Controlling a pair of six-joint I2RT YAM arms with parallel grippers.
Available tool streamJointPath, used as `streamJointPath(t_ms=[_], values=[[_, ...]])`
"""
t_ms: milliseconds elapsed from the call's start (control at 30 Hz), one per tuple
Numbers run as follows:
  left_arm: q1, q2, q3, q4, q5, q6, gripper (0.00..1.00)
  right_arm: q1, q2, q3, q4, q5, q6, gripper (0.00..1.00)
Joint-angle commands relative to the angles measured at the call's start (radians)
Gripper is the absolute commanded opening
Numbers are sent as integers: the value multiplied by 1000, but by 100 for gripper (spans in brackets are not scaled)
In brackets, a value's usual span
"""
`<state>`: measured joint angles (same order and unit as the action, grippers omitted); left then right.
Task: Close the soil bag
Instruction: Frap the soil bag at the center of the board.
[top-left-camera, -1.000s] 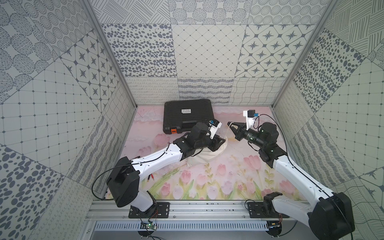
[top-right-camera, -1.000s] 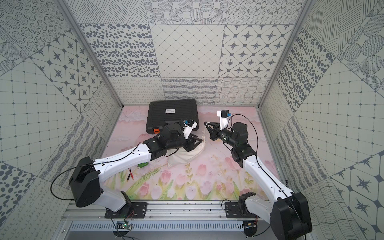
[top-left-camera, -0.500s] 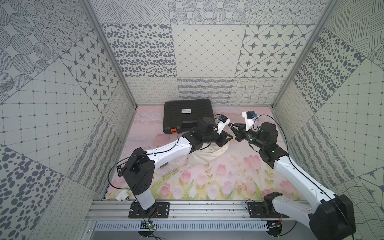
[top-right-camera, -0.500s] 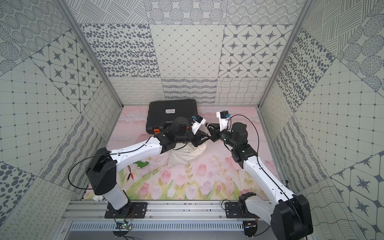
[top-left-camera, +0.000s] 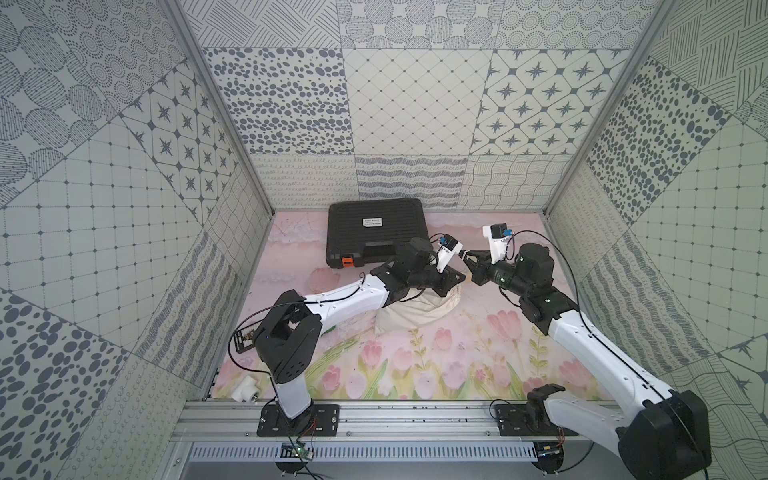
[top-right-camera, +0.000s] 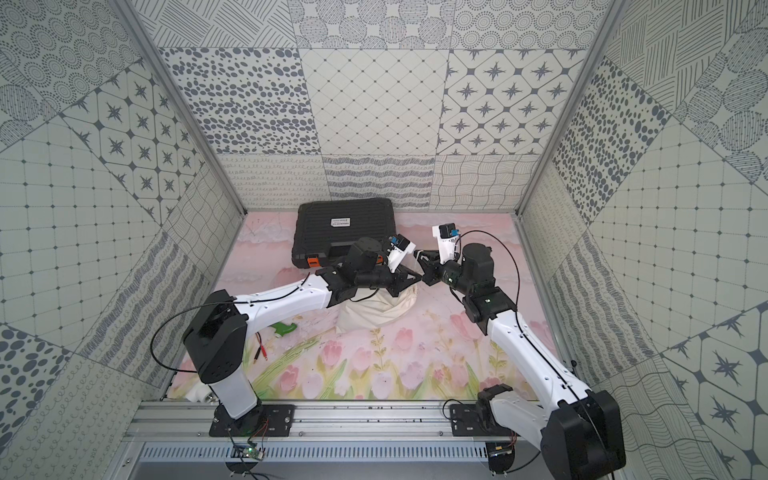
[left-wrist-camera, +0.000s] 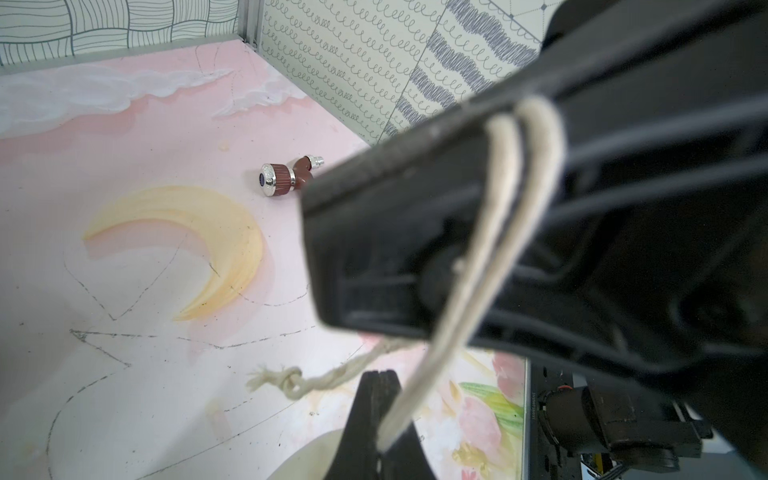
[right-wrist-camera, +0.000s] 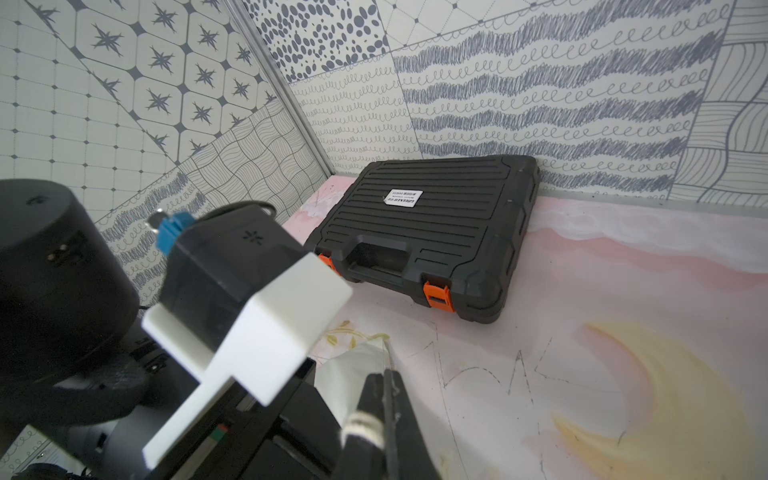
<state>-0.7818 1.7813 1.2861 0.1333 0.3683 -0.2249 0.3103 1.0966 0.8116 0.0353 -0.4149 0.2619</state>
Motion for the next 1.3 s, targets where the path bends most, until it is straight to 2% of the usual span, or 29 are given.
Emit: streamJointPath(t_ms=[0,100,267,467,833,967,1267], values=[[-54,24,-63,-311,-14,91,0,-33,-30,116,156,76,3,0],[-110,72,-70,-453,-57,111,0,-44,-10,143,159,136,11,0],[-153,138,-83,-606,-84,78,1,-62,28,158,190,214,40,0],[-189,198,-84,-735,-121,58,6,-111,54,172,229,241,84,0],[-189,241,-107,-825,-171,46,16,-176,110,203,253,221,115,0],[-179,236,-109,-849,-197,31,8,-187,136,204,264,209,129,0],[-97,164,-158,-867,-259,12,7,-187,113,52,268,106,189,0]])
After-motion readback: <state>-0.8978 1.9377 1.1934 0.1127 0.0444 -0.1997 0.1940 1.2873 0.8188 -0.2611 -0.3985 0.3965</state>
